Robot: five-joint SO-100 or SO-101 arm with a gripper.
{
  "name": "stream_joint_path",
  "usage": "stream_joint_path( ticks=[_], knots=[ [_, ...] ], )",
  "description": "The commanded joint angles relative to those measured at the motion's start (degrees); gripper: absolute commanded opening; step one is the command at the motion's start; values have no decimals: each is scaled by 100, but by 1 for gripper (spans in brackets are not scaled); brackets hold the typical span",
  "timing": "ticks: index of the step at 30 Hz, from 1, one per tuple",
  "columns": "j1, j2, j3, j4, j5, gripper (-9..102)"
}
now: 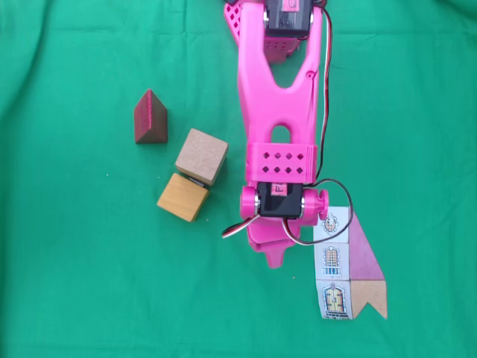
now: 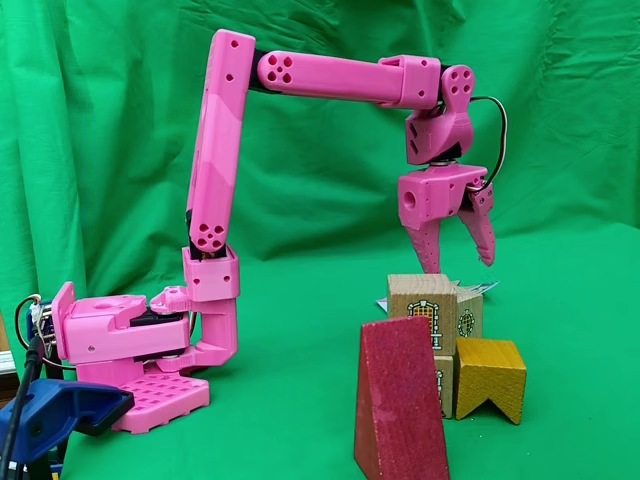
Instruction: Grasp some building blocks and build the house on the picture.
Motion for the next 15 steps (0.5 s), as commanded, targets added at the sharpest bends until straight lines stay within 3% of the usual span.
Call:
stream_joint_path(
  ticks=[1,15],
  knots=[
    [-18,18,-123,26,-35,41],
    [-308,-308,-167,9,-35,41]
  ],
)
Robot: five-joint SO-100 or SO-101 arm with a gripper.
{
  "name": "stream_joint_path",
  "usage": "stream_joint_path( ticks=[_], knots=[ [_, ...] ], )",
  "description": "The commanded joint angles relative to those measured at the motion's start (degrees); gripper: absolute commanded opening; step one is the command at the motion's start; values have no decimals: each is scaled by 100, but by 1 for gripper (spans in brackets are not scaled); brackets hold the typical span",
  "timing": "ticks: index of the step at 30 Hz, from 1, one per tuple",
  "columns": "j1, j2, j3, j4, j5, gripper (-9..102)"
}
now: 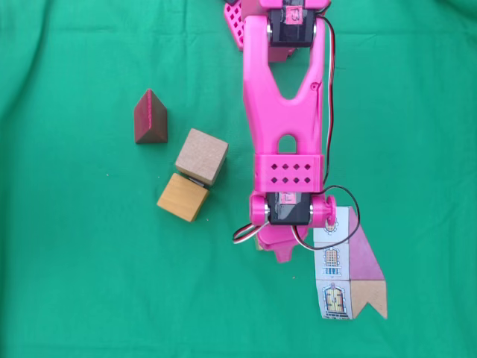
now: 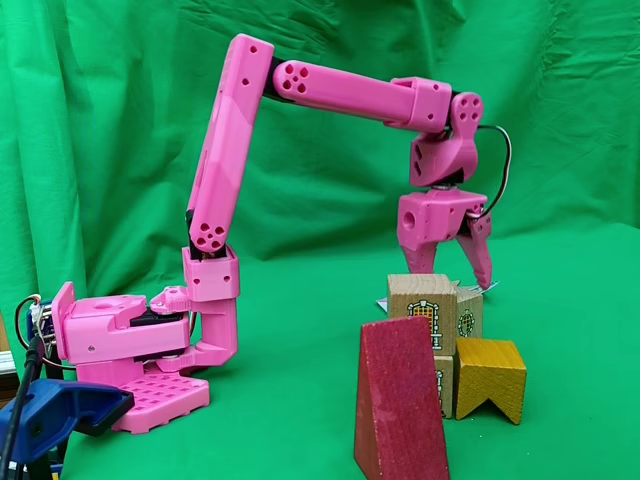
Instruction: Grasp some building blocks and build the house on the picture.
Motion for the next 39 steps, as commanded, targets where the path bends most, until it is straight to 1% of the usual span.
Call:
stream_joint_path(
  ticks=[1,23,26,32,39],
  knots=[
    [-88,26,-193,9,-26,40],
    [-149,9,-211,-9,-26,39],
    [-132,9,-193,-35,-26,35],
    [-88,9,-220,-44,-26,24],
    [-79,18,-237,0,-26,19]
  ],
)
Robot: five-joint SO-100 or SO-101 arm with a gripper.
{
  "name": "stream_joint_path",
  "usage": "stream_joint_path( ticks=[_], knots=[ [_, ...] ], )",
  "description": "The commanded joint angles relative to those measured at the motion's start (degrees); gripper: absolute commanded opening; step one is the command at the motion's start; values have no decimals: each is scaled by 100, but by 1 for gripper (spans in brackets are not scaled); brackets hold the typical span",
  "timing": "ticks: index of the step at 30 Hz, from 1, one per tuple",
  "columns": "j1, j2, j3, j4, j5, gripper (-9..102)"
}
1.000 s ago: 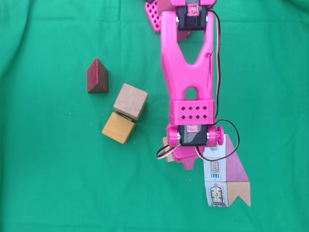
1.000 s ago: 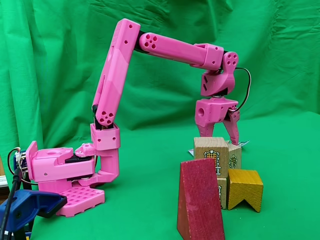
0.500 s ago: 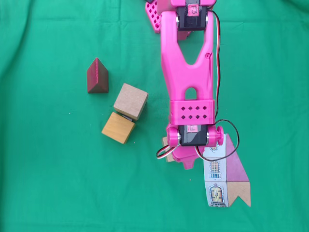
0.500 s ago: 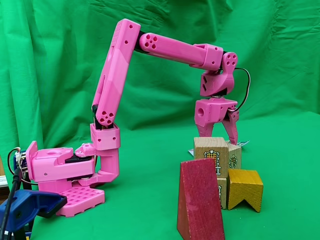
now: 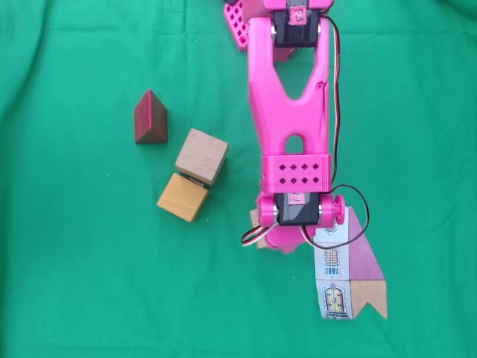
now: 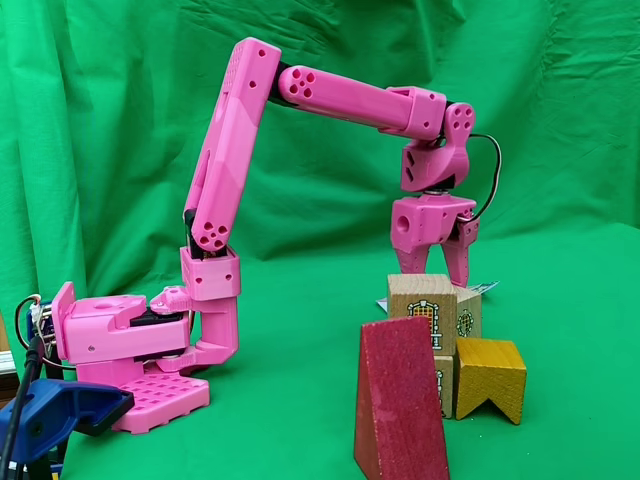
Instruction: Grasp some building blocks and build the house on the picture.
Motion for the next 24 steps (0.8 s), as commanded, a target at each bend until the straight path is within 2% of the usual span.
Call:
stream_joint_path(
  ticks=[1,9,24],
  knots=[
    [44,35,-185,62,0,18],
    [62,255,-211,62,44,18],
    [272,1758,-211,97,97,18]
  ],
)
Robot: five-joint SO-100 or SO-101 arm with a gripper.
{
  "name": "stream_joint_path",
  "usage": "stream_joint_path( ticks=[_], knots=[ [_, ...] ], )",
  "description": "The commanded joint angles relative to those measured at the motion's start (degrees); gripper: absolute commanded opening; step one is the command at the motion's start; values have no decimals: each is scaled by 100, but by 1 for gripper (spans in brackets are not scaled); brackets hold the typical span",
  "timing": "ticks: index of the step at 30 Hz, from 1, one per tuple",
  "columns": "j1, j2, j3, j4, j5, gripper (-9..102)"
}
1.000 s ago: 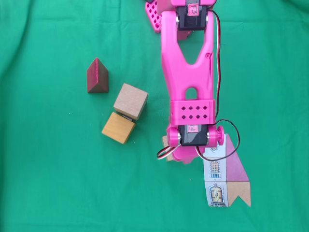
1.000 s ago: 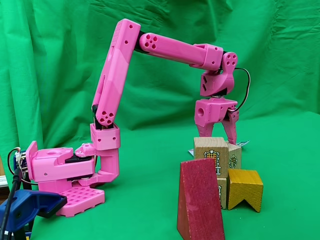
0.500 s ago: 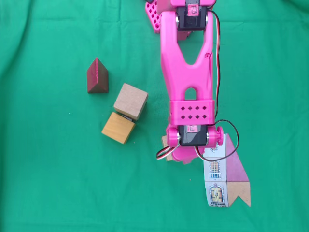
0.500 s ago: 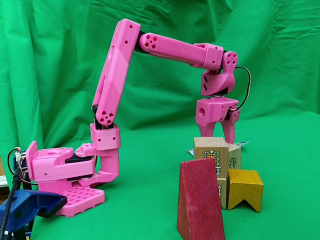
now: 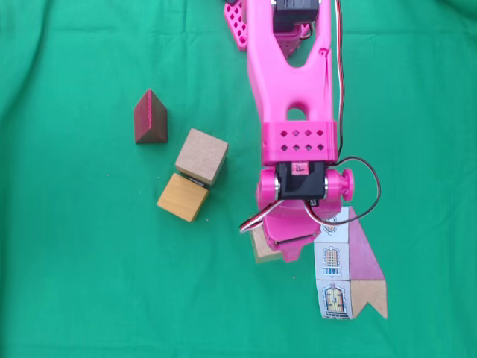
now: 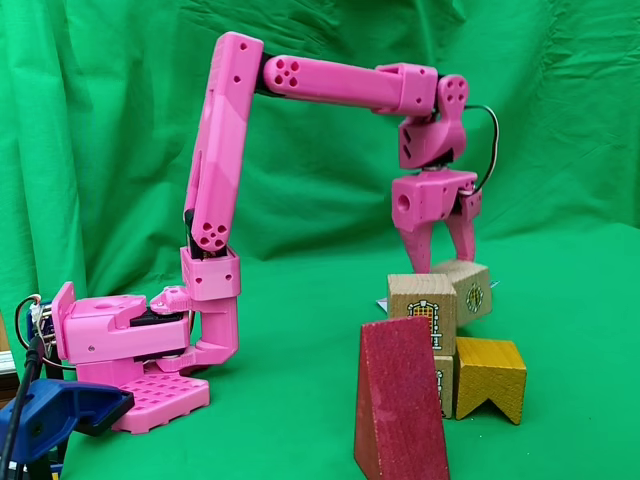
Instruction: Grasp some building blocks and build the house on the picture.
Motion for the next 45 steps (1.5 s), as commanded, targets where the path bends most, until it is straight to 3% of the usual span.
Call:
stream_joint_path(
  ticks=[1,8,18,32,38,45],
  knots=[
    [229,598,-220,0,44,18],
    [580,1046,-220,185,35,18],
    [589,2109,-229,2083,53,18],
    [589,2663,-853,2276,62,18],
    [598,2637,-1090,3138,62,18],
    [729,2250,-1081,3208,62,18]
  ],
)
